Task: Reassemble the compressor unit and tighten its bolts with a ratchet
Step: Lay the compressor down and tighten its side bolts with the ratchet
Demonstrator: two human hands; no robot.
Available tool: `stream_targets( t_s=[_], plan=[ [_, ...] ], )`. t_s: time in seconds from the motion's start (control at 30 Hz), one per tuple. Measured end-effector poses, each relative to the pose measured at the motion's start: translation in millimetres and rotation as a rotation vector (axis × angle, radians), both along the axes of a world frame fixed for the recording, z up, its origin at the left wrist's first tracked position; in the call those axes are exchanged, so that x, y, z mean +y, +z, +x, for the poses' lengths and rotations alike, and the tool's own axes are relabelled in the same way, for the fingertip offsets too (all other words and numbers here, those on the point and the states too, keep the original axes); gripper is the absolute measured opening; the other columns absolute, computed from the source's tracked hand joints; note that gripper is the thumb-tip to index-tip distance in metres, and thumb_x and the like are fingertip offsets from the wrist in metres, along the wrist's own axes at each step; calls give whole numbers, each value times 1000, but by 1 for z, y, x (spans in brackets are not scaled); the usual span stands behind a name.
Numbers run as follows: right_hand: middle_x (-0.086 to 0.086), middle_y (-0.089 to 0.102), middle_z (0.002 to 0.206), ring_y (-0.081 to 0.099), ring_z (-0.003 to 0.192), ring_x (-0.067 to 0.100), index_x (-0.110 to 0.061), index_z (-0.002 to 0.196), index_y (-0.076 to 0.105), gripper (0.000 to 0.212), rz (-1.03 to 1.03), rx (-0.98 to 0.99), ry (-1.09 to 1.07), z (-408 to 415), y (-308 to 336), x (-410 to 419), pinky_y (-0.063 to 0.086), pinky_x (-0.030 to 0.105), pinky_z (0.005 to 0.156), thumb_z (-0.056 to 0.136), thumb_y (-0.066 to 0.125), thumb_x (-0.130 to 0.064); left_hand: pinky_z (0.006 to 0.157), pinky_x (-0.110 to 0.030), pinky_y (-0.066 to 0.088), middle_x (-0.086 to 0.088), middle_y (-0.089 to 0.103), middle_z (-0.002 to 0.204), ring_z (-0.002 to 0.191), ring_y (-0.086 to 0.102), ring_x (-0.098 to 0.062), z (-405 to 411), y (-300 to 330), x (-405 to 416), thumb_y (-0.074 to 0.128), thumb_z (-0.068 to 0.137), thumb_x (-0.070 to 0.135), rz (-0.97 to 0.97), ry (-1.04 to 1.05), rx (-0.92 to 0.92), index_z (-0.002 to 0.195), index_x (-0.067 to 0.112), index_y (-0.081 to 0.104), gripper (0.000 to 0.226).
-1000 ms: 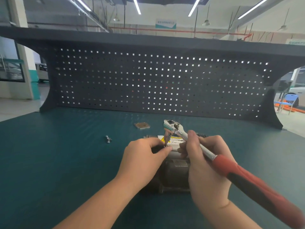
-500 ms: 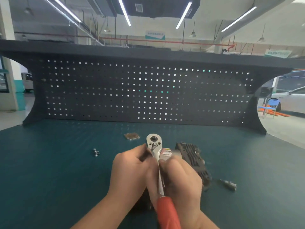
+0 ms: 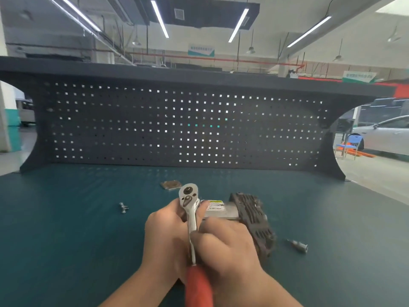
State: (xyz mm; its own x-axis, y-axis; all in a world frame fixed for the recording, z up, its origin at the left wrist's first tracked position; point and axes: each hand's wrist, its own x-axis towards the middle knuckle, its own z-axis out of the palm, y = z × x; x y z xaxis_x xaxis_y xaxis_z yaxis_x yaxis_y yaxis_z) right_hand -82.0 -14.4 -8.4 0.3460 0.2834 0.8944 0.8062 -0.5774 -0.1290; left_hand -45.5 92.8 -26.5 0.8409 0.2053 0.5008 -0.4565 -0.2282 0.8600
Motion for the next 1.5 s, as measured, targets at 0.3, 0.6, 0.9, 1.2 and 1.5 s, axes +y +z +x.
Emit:
stream_targets(
  t_s=[0.3, 0.6, 0.9, 1.2, 1.5],
  plan=[
    [3, 56, 57, 48, 44, 14, -26, 67, 60, 10, 984, 625, 573, 8, 7, -41, 36, 21, 44, 74, 66, -22, 70, -17, 50, 27, 71, 73, 75, 66, 8, -8, 10, 0, 71, 80, 36, 133, -70, -132, 89, 56, 65, 23],
    [-8, 50, 67, 40, 54, 3, -22, 80, 52, 21, 219, -67, 212, 0, -4, -3, 31, 15, 50, 77, 72, -16, 60, -41, 44, 5, 56, 55, 61, 42, -19, -3, 3, 6, 65, 71, 36, 17, -170, -42, 67, 19, 65, 18],
    [-2, 43, 51, 39, 43, 13, -27, 60, 42, 32, 1086, 566, 584, 9, 9, -21, 32, 23, 44, 78, 67, -20, 74, -22, 52, 26, 72, 79, 75, 66, 4, -8, 3, 1, 76, 83, 32, 139, -29, -191, 100, 52, 64, 29],
    [-11, 43, 45, 37, 40, 5, -22, 59, 46, 31, 746, 440, 273, 13, 7, -27, 32, 19, 43, 81, 67, -18, 63, -34, 48, -2, 70, 66, 60, 57, -21, -6, 11, 6, 69, 88, 29, 127, -90, -143, 82, 37, 73, 11],
    [-5, 33, 65, 25, 58, 10, -23, 67, 33, 38, 173, -250, 50, 2, -6, -3, 23, 23, 48, 81, 65, -10, 73, -41, 51, 2, 70, 75, 72, 57, -17, -9, 8, 4, 70, 68, 30, -86, -175, 9, 78, 17, 69, 16]
  ],
)
